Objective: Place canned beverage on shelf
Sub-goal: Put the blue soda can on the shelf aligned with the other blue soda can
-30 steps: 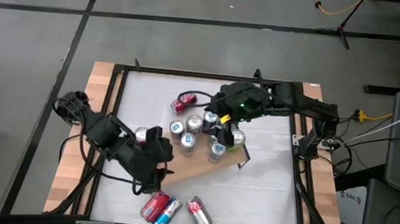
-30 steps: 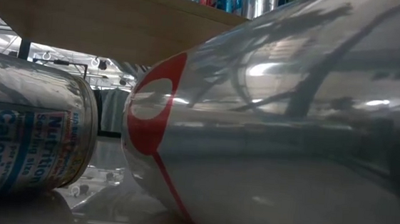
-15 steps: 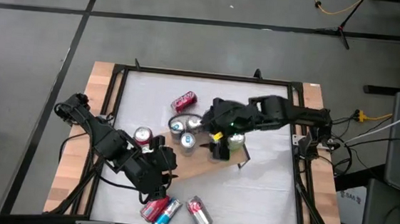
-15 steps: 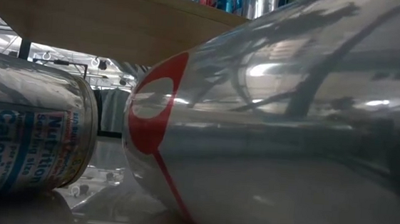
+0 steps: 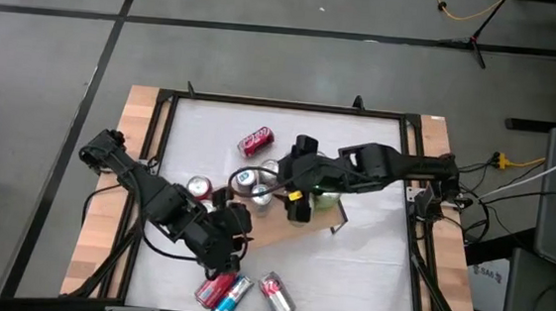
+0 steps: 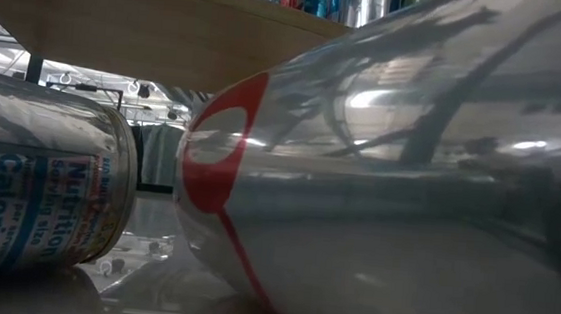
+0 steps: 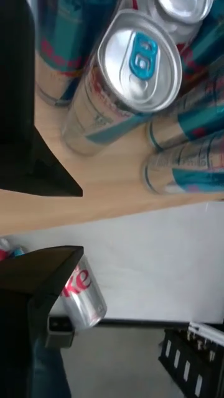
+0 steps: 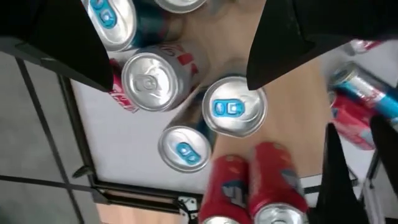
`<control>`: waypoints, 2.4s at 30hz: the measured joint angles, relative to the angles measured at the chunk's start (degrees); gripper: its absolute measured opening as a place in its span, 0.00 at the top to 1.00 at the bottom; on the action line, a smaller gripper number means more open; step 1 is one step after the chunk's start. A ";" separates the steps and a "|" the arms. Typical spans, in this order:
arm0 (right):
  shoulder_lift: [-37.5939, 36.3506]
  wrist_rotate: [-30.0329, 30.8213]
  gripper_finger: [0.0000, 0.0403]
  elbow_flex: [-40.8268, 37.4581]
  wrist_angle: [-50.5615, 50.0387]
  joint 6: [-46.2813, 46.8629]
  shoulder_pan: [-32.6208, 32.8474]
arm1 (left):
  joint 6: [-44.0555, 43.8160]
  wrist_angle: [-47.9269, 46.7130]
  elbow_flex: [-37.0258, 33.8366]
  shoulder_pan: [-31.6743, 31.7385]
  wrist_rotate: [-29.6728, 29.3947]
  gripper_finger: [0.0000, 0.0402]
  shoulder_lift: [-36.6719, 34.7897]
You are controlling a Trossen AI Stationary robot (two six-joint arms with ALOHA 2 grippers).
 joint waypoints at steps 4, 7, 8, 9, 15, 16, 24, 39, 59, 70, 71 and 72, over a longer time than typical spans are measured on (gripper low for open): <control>0.04 2.59 0.12 -2.29 1.27 -0.02 0.00 | -0.01 1.29 -1.58 1.17 -0.30 0.69 -0.02; -0.02 5.00 0.12 -3.80 1.45 0.02 -0.02 | -0.01 1.70 -2.70 1.88 -0.28 0.69 -0.02; -0.04 6.18 0.12 -4.26 1.39 0.00 -0.02 | -0.01 1.75 -3.02 2.09 -0.22 0.69 -0.02; -0.01 7.41 0.12 -4.73 1.37 0.00 0.00 | -0.01 1.74 -3.32 2.30 -0.11 0.69 -0.02; -0.04 9.52 0.12 -6.64 1.91 0.02 -0.28 | 0.01 1.68 -3.65 3.16 -0.05 0.69 -0.02; -0.03 9.40 0.12 -7.05 2.18 0.02 -0.46 | 0.01 1.52 -3.64 3.19 -0.04 0.69 -0.02; -0.01 9.36 0.12 -8.59 4.43 0.02 -0.43 | 0.01 0.42 -3.64 3.14 -0.14 0.69 -0.02; -0.01 8.42 0.12 -8.56 5.37 0.07 -0.42 | 0.03 -2.43 -3.64 3.10 -0.07 0.69 -0.39; -0.06 9.13 0.12 -7.52 3.93 -0.11 -0.42 | 0.36 -4.77 -3.64 2.38 1.19 0.69 -3.30; -0.25 9.25 0.12 -5.55 2.22 -0.15 -0.42 | 0.44 -5.46 -3.64 2.38 1.17 0.69 -4.24; -0.25 9.19 0.12 -5.55 2.08 -0.15 -0.42 | 0.43 -5.46 -3.64 2.38 1.15 0.69 -4.24; -0.24 9.26 0.12 -5.55 2.05 -0.13 -0.42 | 0.40 -5.43 -3.64 2.38 1.11 0.69 -4.24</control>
